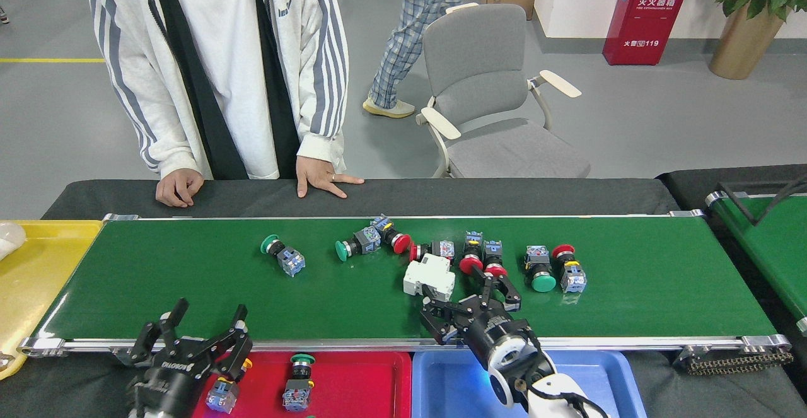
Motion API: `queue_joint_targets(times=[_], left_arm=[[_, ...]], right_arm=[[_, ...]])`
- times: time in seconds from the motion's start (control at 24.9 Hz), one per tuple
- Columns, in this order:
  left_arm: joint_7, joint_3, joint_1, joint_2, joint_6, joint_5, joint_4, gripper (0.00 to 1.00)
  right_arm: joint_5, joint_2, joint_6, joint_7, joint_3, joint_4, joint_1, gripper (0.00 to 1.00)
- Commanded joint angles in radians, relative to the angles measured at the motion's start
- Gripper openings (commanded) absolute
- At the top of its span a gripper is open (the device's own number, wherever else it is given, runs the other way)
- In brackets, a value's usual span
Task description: Pick switch part from conveyor to tray
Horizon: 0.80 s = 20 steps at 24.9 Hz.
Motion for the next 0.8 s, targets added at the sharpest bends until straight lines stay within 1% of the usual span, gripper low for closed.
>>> queue_joint_targets(times=[0.0, 0.04, 0.12, 0.16, 0.2, 0.24, 0.36, 0.48, 0.52, 0.6, 0.64, 0.68, 0.76], left_arm=[[-0.029, -0.013, -0.063, -0.006, 0.021, -0.006, 0.058, 1.00], [-0.030, -0.017, -0.089, 0.000, 0.028, -0.006, 0.087, 1.00], [-0.032, -0.020, -0.115, 0.007, 0.029, -0.006, 0.124, 1.00], [-0.033, -0.020, -0.130, 0.007, 0.031, -0.006, 0.143, 1.00], [-0.033, -0.020, -0.143, 0.007, 0.032, -0.006, 0.155, 1.00], [-0.033, -0.020, -0.161, 0.007, 0.034, -0.006, 0.175, 1.00], [-0.033, -0.020, -0.215, 0.008, 0.047, -0.006, 0.258, 1.00], [-0.033, -0.020, -0.262, 0.022, 0.061, -0.006, 0.328, 1.00], [-0.033, -0.020, -0.275, 0.030, 0.063, -0.006, 0.344, 1.00], [-0.033, -0.019, -0.290, 0.036, 0.066, -0.006, 0.370, 1.00], [-0.032, -0.019, -0.299, 0.043, 0.084, -0.006, 0.386, 1.00], [-0.030, -0.020, -0.308, 0.048, 0.106, -0.006, 0.400, 0.99], [-0.026, -0.022, -0.325, 0.054, 0.147, -0.006, 0.446, 0.98]], right_arm=[[-0.001, 0.037, -0.006, -0.004, 0.007, 0.071, -0.051, 0.83], [0.003, 0.041, -0.025, -0.004, 0.015, 0.098, -0.067, 0.66], [0.003, 0.038, -0.088, -0.004, 0.053, 0.115, -0.087, 0.32], [-0.003, 0.035, -0.108, -0.006, 0.057, 0.115, -0.087, 0.11], [-0.003, 0.035, -0.111, -0.009, 0.057, 0.115, -0.087, 0.03], [-0.003, 0.035, -0.111, -0.010, 0.057, 0.114, -0.086, 0.01], [-0.004, 0.035, -0.111, -0.023, 0.057, 0.098, -0.083, 0.01], [-0.003, 0.029, -0.118, -0.030, 0.057, 0.032, -0.064, 0.01], [-0.004, 0.017, -0.137, -0.030, 0.057, -0.001, -0.049, 0.01], [-0.004, -0.041, -0.190, -0.030, 0.053, -0.096, -0.015, 0.01], [-0.012, -0.084, -0.230, -0.030, 0.042, -0.173, 0.021, 0.01], [-0.030, -0.115, -0.262, -0.030, 0.031, -0.228, 0.057, 0.01], [-0.095, -0.213, -0.376, -0.030, -0.002, -0.363, 0.149, 0.01]])
